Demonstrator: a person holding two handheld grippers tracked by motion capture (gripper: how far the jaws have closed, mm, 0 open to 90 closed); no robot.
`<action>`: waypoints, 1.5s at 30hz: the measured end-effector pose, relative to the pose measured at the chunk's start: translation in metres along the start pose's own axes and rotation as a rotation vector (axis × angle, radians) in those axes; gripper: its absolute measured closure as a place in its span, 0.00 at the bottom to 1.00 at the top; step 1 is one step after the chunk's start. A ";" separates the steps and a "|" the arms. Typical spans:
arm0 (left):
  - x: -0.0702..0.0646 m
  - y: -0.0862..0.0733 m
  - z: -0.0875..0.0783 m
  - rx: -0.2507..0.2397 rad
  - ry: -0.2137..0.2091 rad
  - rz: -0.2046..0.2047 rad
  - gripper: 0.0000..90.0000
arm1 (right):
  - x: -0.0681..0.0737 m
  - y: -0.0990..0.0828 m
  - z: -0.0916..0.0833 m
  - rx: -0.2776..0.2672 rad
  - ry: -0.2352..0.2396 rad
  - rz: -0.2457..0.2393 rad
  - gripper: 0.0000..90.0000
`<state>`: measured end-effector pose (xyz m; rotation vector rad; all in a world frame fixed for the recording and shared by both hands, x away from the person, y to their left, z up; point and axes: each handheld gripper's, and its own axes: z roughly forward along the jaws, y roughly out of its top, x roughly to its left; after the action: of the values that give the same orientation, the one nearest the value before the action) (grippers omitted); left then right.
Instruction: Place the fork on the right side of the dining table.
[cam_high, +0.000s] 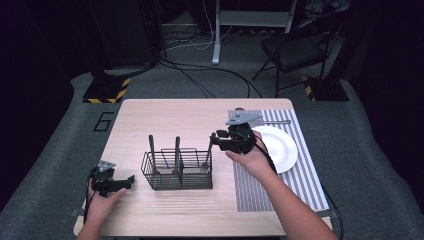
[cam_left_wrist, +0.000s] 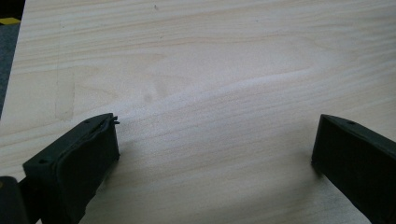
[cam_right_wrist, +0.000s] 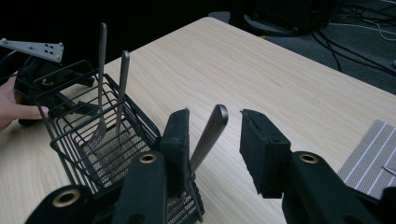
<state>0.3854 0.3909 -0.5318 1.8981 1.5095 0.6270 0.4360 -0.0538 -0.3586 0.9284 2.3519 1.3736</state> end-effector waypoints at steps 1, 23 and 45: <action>0.000 0.000 0.000 0.000 0.000 0.000 0.00 | 0.001 0.001 0.001 0.001 0.003 0.002 0.71; 0.000 0.000 0.001 -0.005 -0.002 0.002 0.00 | 0.001 0.008 0.009 0.014 0.040 0.011 0.91; 0.000 0.000 0.001 -0.006 -0.002 0.003 0.00 | 0.035 0.021 0.001 0.010 0.100 -0.096 0.97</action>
<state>0.3856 0.3906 -0.5322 1.8967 1.5021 0.6305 0.4179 -0.0235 -0.3383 0.7555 2.4441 1.4018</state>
